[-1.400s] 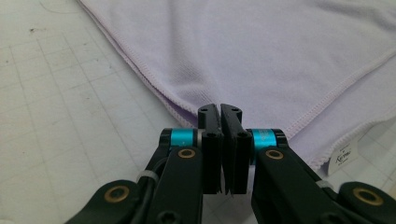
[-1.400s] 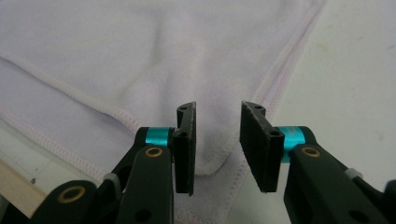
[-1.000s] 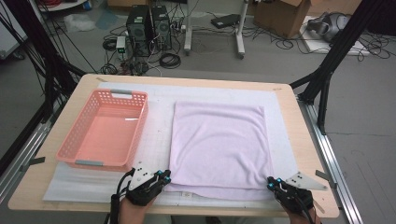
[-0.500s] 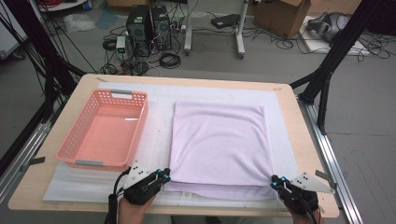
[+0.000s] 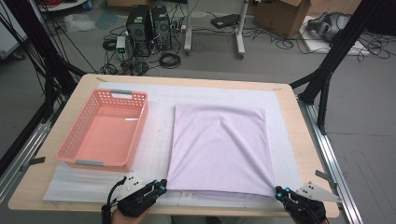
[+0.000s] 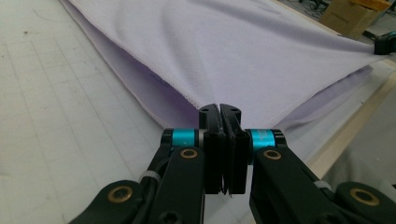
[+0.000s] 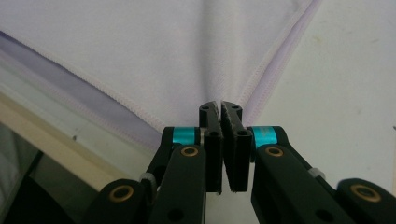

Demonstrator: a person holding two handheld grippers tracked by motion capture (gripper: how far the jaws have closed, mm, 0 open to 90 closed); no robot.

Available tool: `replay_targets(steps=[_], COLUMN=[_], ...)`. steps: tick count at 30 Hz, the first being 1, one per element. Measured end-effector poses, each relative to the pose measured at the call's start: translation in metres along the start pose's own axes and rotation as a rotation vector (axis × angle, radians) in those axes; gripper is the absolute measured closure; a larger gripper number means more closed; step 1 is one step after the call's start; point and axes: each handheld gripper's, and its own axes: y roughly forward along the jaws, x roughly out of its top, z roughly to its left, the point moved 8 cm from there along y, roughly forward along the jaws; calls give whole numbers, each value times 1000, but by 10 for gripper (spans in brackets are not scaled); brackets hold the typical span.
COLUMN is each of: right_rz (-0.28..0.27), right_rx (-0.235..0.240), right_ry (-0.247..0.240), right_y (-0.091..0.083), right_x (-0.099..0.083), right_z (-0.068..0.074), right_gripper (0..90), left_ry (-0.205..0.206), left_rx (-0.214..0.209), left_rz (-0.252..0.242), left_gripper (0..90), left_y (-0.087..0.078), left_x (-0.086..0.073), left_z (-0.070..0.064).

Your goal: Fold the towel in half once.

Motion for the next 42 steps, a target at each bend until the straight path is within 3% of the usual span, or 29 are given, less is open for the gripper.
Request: replay_targets(steps=[5,6,8,11,16,23,33,37,40,42], right_rz=[3,16,-5,-60,-54,-48,-59,-57,-58,-57], right_rx=[6,6,-24,-33,-62,-64,-56,-53,-50,-50], right_ry=[3,12,44,96,112,103,104,93,88,84], right_y=[-6,-4,-2,-5,10,29,47,58,65,71], right_x=[-5,-7,-7,-1,3,14,31,40,46,51], right_z=[4,3,-2,-10,-21,-23,-41,-47,-51,-54], right_gripper=[853,802,636,606,642,661,653,652,653,653], left_ry=[6,6,-15,-21,-35,-36,-39,-39,-9,-8], left_rx=[-3,-1,0,18,30,57,98,144,193,215], left_rz=[39,38,35,13,11,20,75,109,135,121], left_gripper=[869,842,646,594,604,696,710,712,717,710], left_y=[0,1,3,4,11,22,70,94,109,118], left_x=[-9,-9,-7,1,7,17,41,49,54,56], left_z=[-2,-2,0,4,11,25,58,75,86,93])
